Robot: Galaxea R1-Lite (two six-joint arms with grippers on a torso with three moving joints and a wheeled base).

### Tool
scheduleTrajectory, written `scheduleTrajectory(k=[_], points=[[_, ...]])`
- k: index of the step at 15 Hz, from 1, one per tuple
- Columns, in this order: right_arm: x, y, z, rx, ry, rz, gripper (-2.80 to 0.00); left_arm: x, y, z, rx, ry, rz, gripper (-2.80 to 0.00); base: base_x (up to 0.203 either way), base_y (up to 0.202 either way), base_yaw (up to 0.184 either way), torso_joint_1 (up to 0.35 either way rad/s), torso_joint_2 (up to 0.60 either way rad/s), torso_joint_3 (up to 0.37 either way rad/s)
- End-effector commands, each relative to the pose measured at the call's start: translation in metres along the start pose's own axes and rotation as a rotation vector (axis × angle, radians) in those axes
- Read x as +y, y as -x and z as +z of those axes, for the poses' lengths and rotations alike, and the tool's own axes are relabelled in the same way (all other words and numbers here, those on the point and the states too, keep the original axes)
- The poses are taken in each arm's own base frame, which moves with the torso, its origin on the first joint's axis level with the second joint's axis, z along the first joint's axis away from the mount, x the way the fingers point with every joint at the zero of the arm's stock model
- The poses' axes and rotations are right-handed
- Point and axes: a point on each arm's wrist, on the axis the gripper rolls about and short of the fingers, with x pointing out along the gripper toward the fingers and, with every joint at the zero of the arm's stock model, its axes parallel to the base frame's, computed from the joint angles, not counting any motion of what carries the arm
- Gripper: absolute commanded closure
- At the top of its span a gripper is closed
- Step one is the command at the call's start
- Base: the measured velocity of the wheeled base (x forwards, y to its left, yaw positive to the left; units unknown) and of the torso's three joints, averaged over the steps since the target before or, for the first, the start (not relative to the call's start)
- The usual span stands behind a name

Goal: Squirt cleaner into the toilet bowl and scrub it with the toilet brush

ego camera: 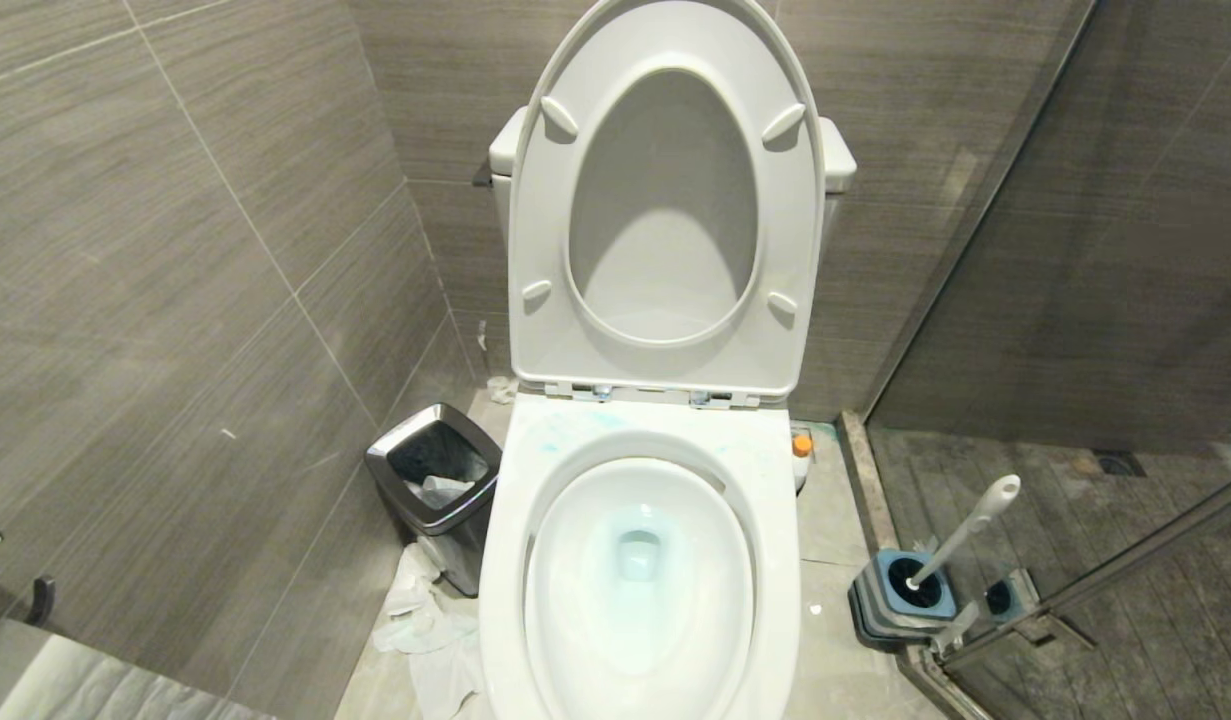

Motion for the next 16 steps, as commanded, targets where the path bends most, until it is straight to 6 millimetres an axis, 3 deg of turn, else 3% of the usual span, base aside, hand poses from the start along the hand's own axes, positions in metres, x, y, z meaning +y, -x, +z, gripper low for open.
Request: scheduleTrajectory(k=[1, 16], points=[[0.0, -0.0007, -0.0029, 0.01, 0.001, 0.001, -2.8, 0.0, -0.0005, -0.0016, 0.007, 0.0, 0.0, 0.0, 0.0, 0.0, 0.0, 0.0, 0.0, 0.0], [0.0, -0.0007, -0.0029, 0.01, 0.001, 0.001, -2.8, 0.0, -0.0005, -0.0016, 0.007, 0.0, 0.0, 0.0, 0.0, 0.0, 0.0, 0.0, 0.0, 0.0]])
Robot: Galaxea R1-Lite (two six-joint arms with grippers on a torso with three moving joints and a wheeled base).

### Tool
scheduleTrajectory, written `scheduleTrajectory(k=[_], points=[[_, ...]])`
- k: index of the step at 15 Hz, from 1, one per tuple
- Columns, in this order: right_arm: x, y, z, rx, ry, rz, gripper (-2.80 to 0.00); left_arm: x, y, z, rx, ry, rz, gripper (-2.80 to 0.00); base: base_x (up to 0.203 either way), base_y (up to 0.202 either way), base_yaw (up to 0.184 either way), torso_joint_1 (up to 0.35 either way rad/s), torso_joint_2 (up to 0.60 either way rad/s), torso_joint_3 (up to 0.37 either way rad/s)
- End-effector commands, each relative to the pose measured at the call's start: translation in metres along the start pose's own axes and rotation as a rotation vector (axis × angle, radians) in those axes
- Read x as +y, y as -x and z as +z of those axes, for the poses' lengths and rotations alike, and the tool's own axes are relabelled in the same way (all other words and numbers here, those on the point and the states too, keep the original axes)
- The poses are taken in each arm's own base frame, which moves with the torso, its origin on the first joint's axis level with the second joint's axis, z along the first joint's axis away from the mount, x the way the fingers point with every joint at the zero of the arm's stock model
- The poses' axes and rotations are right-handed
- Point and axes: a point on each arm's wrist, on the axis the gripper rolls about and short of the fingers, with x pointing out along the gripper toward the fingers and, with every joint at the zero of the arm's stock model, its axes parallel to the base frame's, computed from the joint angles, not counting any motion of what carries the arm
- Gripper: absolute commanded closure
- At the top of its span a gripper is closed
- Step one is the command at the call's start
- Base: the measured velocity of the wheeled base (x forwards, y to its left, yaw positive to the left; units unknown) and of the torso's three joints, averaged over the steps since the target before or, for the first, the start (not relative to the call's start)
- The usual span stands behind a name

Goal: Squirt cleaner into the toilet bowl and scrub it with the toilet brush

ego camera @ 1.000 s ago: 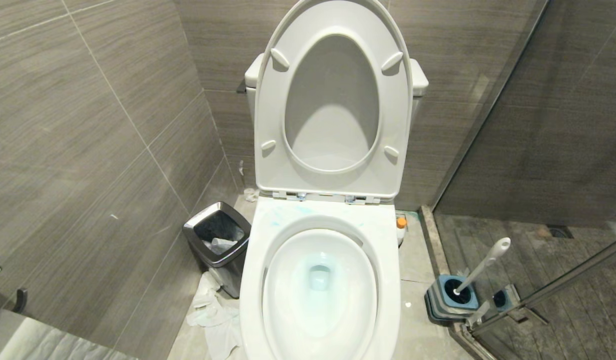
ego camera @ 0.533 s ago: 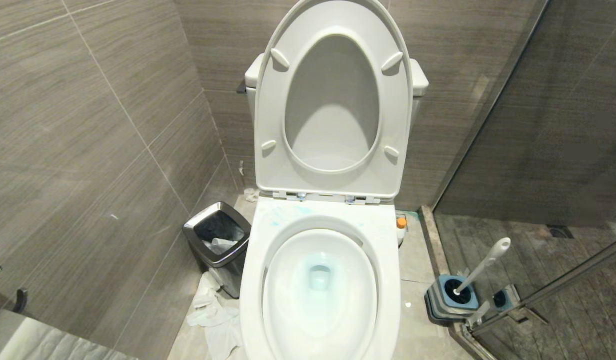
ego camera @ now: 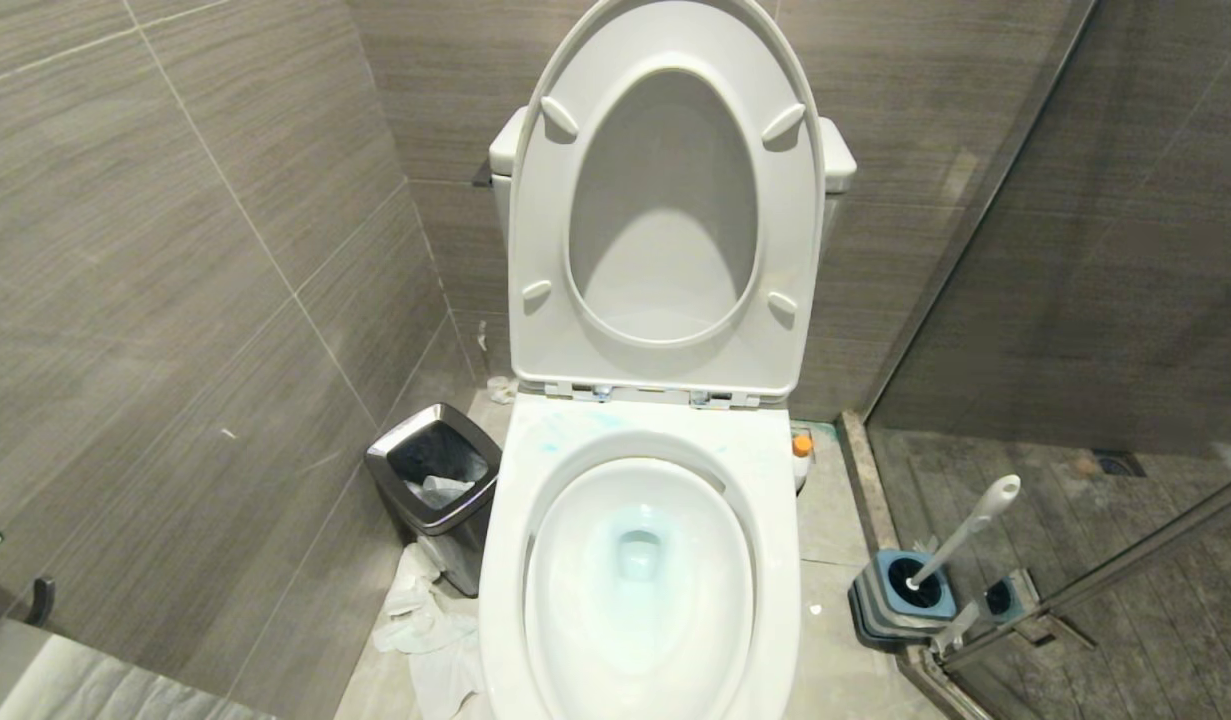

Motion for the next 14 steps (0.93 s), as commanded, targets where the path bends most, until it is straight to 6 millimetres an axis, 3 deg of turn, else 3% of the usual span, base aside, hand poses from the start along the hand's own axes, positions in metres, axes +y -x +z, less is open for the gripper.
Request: scheduleTrajectory(k=[1, 14], points=[[0.0, -0.0007, -0.0029, 0.01, 0.001, 0.001, -2.8, 0.0, -0.0005, -0.0016, 0.006, 0.0, 0.0, 0.0, 0.0, 0.0, 0.0, 0.0, 0.0, 0.0], [0.0, -0.0007, -0.0029, 0.01, 0.001, 0.001, -2.8, 0.0, -0.0005, -0.0016, 0.006, 0.0, 0.0, 0.0, 0.0, 0.0, 0.0, 0.0, 0.0, 0.0]])
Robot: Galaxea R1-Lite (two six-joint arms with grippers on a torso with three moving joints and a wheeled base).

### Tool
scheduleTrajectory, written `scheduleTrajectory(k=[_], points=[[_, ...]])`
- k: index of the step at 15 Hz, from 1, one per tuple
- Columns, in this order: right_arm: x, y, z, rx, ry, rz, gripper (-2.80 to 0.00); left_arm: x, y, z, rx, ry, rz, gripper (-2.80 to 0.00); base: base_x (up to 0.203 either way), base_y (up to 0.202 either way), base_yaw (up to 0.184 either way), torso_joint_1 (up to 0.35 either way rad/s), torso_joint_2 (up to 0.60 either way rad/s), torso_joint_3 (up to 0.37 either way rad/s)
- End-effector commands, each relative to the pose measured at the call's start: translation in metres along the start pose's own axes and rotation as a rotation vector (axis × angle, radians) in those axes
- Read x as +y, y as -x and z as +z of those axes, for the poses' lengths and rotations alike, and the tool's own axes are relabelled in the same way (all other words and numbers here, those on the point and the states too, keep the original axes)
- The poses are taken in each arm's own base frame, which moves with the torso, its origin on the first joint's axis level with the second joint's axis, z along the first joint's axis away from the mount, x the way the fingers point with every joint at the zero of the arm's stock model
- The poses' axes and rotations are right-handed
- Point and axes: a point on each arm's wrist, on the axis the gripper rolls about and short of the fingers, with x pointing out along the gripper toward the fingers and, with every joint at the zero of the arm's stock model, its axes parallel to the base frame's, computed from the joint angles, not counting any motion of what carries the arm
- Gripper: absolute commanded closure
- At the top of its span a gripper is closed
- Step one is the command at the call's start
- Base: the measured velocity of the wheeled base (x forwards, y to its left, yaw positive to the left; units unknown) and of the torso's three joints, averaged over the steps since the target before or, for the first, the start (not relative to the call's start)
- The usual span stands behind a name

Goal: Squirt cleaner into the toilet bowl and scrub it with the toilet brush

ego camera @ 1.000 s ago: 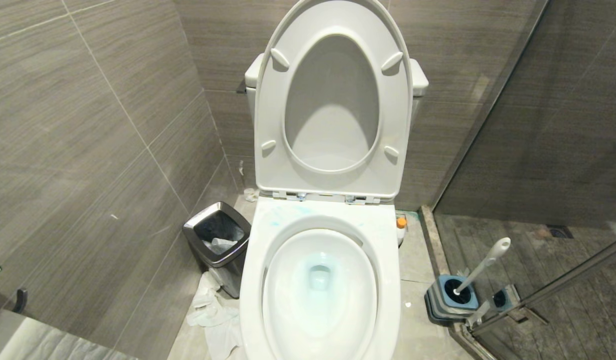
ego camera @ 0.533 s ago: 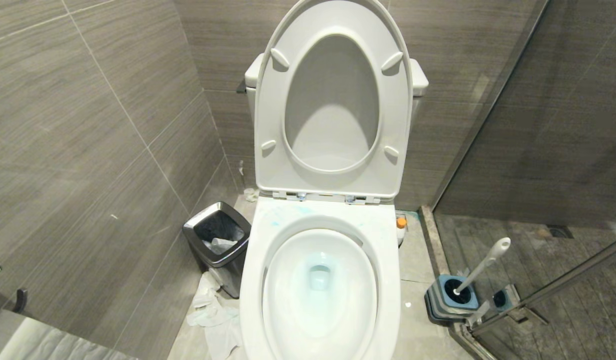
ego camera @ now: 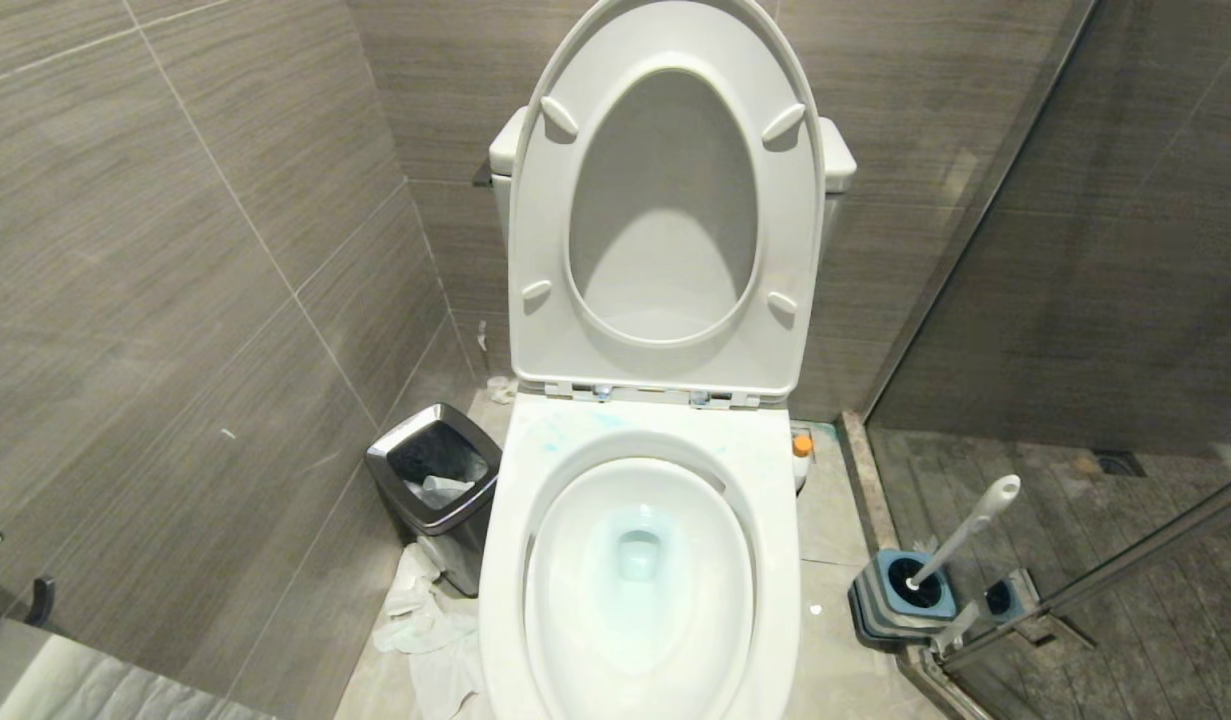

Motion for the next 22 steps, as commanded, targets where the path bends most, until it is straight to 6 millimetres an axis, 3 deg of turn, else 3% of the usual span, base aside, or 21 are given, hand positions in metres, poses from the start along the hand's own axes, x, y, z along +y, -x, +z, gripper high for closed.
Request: scheduleTrajectory(k=[1, 22], points=[[0.0, -0.0007, -0.003, 0.01, 0.001, 0.0, -2.8, 0.0, -0.0006, -0.0018, 0.007, 0.0, 0.001, 0.0, 0.0, 0.0, 0.0, 0.0, 0.0, 0.0], [0.0, -0.0007, -0.003, 0.01, 0.001, 0.0, -2.8, 0.0, -0.0005, -0.0017, 0.007, 0.0, 0.001, 0.0, 0.0, 0.0, 0.0, 0.0, 0.0, 0.0]])
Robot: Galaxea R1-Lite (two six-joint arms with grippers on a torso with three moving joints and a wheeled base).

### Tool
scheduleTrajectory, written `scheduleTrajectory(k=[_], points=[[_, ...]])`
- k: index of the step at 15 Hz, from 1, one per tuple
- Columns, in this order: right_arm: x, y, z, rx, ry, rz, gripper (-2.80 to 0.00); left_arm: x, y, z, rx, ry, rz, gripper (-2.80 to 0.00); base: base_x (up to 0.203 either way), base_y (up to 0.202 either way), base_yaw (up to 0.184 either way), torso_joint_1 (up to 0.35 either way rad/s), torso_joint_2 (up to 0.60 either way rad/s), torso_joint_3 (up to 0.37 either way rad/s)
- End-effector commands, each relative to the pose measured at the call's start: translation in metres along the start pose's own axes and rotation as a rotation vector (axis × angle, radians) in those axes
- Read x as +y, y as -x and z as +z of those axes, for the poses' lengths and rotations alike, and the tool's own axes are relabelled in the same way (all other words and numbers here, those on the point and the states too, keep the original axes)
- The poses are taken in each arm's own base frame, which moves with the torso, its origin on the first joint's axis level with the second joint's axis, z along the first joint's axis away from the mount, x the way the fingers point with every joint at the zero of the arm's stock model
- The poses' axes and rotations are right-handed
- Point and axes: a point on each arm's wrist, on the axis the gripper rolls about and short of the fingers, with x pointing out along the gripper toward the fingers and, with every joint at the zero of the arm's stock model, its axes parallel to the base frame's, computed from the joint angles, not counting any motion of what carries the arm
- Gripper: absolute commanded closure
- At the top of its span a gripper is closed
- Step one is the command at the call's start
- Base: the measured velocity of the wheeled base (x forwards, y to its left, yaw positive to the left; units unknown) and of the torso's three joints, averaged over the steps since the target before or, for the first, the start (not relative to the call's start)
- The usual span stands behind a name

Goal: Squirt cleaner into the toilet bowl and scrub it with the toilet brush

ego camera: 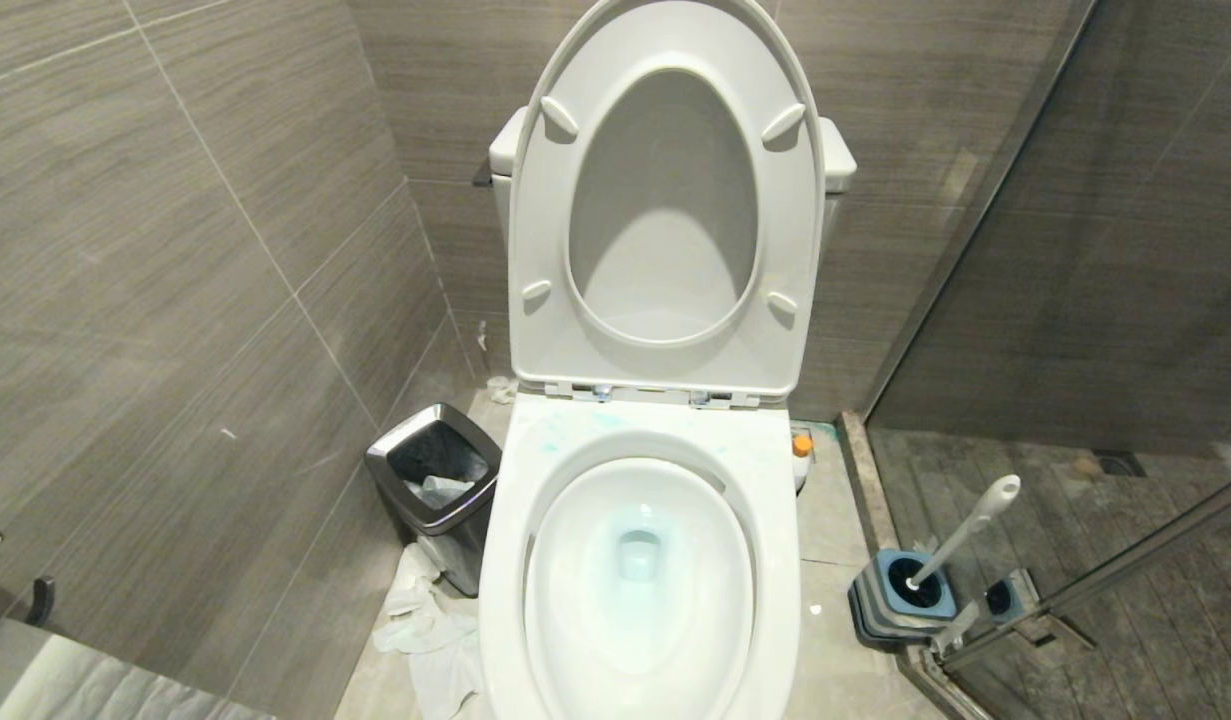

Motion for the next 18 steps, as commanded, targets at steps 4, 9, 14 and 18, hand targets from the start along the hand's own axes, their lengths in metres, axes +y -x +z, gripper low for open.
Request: scheduleTrajectory(k=[4, 9, 14, 18], points=[[0.0, -0.0007, -0.003, 0.01, 0.0, 0.001, -2.8, 0.0, -0.0006, -0.0018, 0.007, 0.0, 0.001, 0.0, 0.0, 0.0, 0.0, 0.0, 0.0, 0.0], [0.0, -0.0007, -0.003, 0.01, 0.0, 0.001, -2.8, 0.0, -0.0005, -0.0016, 0.007, 0.0, 0.001, 0.0, 0.0, 0.0, 0.0, 0.0, 0.0, 0.0], [0.0, -0.0006, -0.003, 0.009, 0.0, 0.001, -2.8, 0.0, -0.0006, -0.0021, 0.008, 0.0, 0.001, 0.0, 0.0, 0.0, 0.0, 0.0, 0.0, 0.0], [0.0, -0.0007, -0.003, 0.01, 0.0, 0.001, -2.8, 0.0, -0.0006, -0.0021, 0.008, 0.0, 0.001, 0.0, 0.0, 0.0, 0.0, 0.0, 0.0, 0.0]])
